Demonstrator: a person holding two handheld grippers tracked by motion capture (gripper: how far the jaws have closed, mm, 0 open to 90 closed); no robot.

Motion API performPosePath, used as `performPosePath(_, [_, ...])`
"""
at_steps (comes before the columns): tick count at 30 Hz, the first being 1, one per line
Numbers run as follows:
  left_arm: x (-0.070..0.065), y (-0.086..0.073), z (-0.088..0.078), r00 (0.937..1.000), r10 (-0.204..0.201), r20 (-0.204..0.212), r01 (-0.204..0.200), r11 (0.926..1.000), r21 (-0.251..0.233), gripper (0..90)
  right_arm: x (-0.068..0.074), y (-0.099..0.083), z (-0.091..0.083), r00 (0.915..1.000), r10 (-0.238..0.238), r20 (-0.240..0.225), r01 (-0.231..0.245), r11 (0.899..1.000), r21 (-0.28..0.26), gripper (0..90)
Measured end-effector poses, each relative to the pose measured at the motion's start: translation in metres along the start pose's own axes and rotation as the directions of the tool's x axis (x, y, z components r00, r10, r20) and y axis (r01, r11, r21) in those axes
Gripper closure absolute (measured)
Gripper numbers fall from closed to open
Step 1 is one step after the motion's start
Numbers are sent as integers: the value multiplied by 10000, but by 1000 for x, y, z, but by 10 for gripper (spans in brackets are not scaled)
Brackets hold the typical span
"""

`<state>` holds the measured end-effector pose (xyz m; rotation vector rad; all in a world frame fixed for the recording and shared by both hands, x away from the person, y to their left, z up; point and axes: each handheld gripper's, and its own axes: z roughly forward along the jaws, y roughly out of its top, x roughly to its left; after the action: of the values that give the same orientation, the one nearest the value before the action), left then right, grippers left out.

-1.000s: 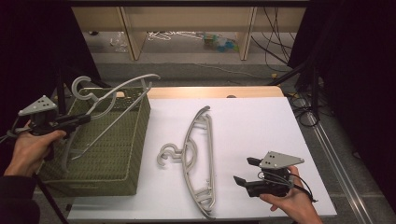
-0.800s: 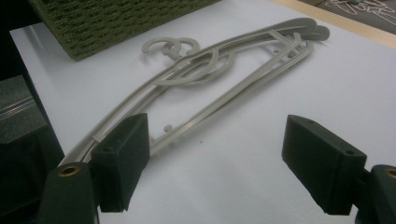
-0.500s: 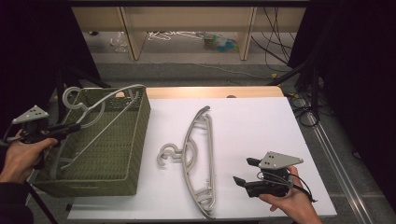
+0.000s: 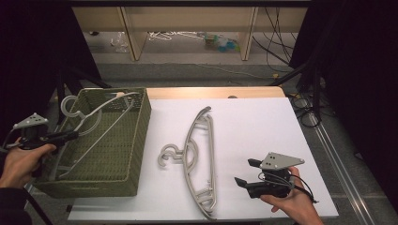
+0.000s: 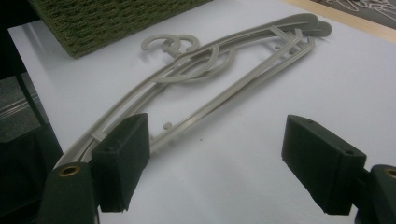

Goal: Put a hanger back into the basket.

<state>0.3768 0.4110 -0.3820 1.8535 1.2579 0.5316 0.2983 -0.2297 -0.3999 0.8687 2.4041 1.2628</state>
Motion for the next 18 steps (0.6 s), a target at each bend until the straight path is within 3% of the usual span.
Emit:
performPosePath(3, [0, -1, 10, 9999, -142, -49, 144, 9992, 365, 793, 0, 0, 0, 10000, 18, -28, -18, 10000, 5, 245])
performPosePath(8, [-2, -2, 30, 9994, 279, -186, -256, 9935, 1113, 792, 0, -1, 0, 9999, 116, -36, -116, 9999, 25, 246])
performPosePath(10, [0, -2, 33, 9976, 664, -218, -616, 9826, 1752, 791, 0, -2, 0, 9999, 107, -34, -107, 9999, -26, 245])
performPosePath(13, [2, -8, 38, 9972, 691, -271, -619, 9753, 2123, 790, -1, -3, 1, 9999, 110, -52, -110, 9999, -25, 246])
performPosePath(15, [6, -12, 37, 9992, 238, -336, -164, 9785, 2055, 782, -1, -4, 2, 9998, 159, -88, -159, 9999, 30, 246])
performPosePath(18, [9, -14, 36, 9967, 11, -807, 150, 9798, 1992, 758, -1, -5, 4, 9997, 191, -150, -190, 9998, 51, 246])
